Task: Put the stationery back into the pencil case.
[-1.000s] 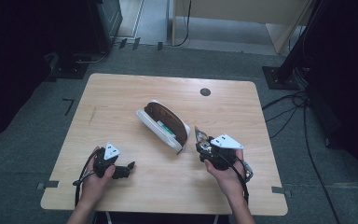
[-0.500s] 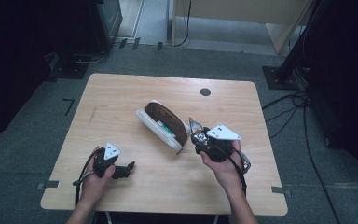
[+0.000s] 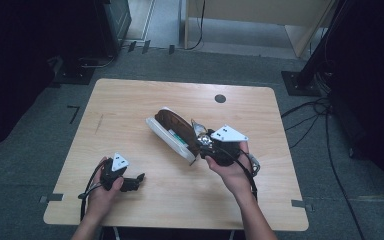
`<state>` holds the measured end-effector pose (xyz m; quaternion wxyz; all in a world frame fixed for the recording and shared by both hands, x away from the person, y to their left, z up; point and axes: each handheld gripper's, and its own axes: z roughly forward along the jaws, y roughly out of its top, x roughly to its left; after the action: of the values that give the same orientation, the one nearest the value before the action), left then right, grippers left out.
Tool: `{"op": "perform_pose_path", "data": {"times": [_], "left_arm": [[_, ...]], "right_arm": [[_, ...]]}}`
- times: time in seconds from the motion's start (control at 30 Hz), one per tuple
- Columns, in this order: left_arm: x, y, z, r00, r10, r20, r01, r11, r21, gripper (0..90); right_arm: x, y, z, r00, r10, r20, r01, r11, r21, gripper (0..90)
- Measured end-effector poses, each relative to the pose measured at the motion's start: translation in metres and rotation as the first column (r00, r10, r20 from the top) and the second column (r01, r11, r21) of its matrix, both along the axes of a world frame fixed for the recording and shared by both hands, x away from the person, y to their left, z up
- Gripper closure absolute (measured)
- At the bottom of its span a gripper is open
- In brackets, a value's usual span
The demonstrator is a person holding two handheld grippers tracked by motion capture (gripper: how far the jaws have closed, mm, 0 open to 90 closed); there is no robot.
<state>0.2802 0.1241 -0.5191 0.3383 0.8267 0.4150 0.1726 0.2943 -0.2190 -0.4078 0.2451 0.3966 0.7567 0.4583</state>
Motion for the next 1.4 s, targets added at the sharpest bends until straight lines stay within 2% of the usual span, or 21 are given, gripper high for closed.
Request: {"op": "perform_pose_path", "data": {"times": [0.1, 0.37, 0.6, 0.77, 0.9, 1.33, 1.4], "left_arm": [[0.000, 0.000, 0.000, 1.0000, -0.002, -0.001, 0.002, 1.0000, 0.003, 9.7], [0.000, 0.000, 0.000, 1.0000, -0.001, 0.000, 0.001, 1.0000, -0.001, 9.7], [0.000, 0.000, 0.000, 1.0000, -0.003, -0.001, 0.003, 1.0000, -0.001, 9.7], [0.000, 0.000, 0.000, 1.0000, -0.004, -0.001, 0.004, 1.0000, 0.000, 9.7], [0.000, 0.000, 0.000, 1.0000, -0.004, -0.001, 0.004, 1.0000, 0.001, 9.7], [0.000, 0.000, 0.000, 1.0000, -0.004, -0.001, 0.004, 1.0000, 0.001, 9.7], [0.000, 0.000, 0.000, 1.0000, -0.004, -0.001, 0.004, 1.0000, 0.000, 9.7]], "right_arm": [[0.006, 0.006, 0.001, 0.9997, 0.023, 0.001, -0.023, 0.9996, -0.018, 41.8], [0.026, 0.019, -0.002, 0.9967, 0.078, -0.019, -0.078, 0.9969, 0.007, 41.8], [0.039, 0.028, -0.013, 0.9917, 0.119, -0.049, -0.118, 0.9929, 0.013, 41.7], [0.044, 0.031, -0.019, 0.9868, 0.143, -0.076, -0.141, 0.9897, 0.023, 41.7], [0.046, 0.033, -0.023, 0.9840, 0.155, -0.087, -0.155, 0.9879, 0.013, 41.7], [0.056, 0.031, -0.035, 0.9635, 0.195, -0.183, -0.189, 0.9806, 0.051, 41.7], [0.058, 0.031, -0.036, 0.9541, 0.210, -0.213, -0.202, 0.9776, 0.059, 41.6]]}}
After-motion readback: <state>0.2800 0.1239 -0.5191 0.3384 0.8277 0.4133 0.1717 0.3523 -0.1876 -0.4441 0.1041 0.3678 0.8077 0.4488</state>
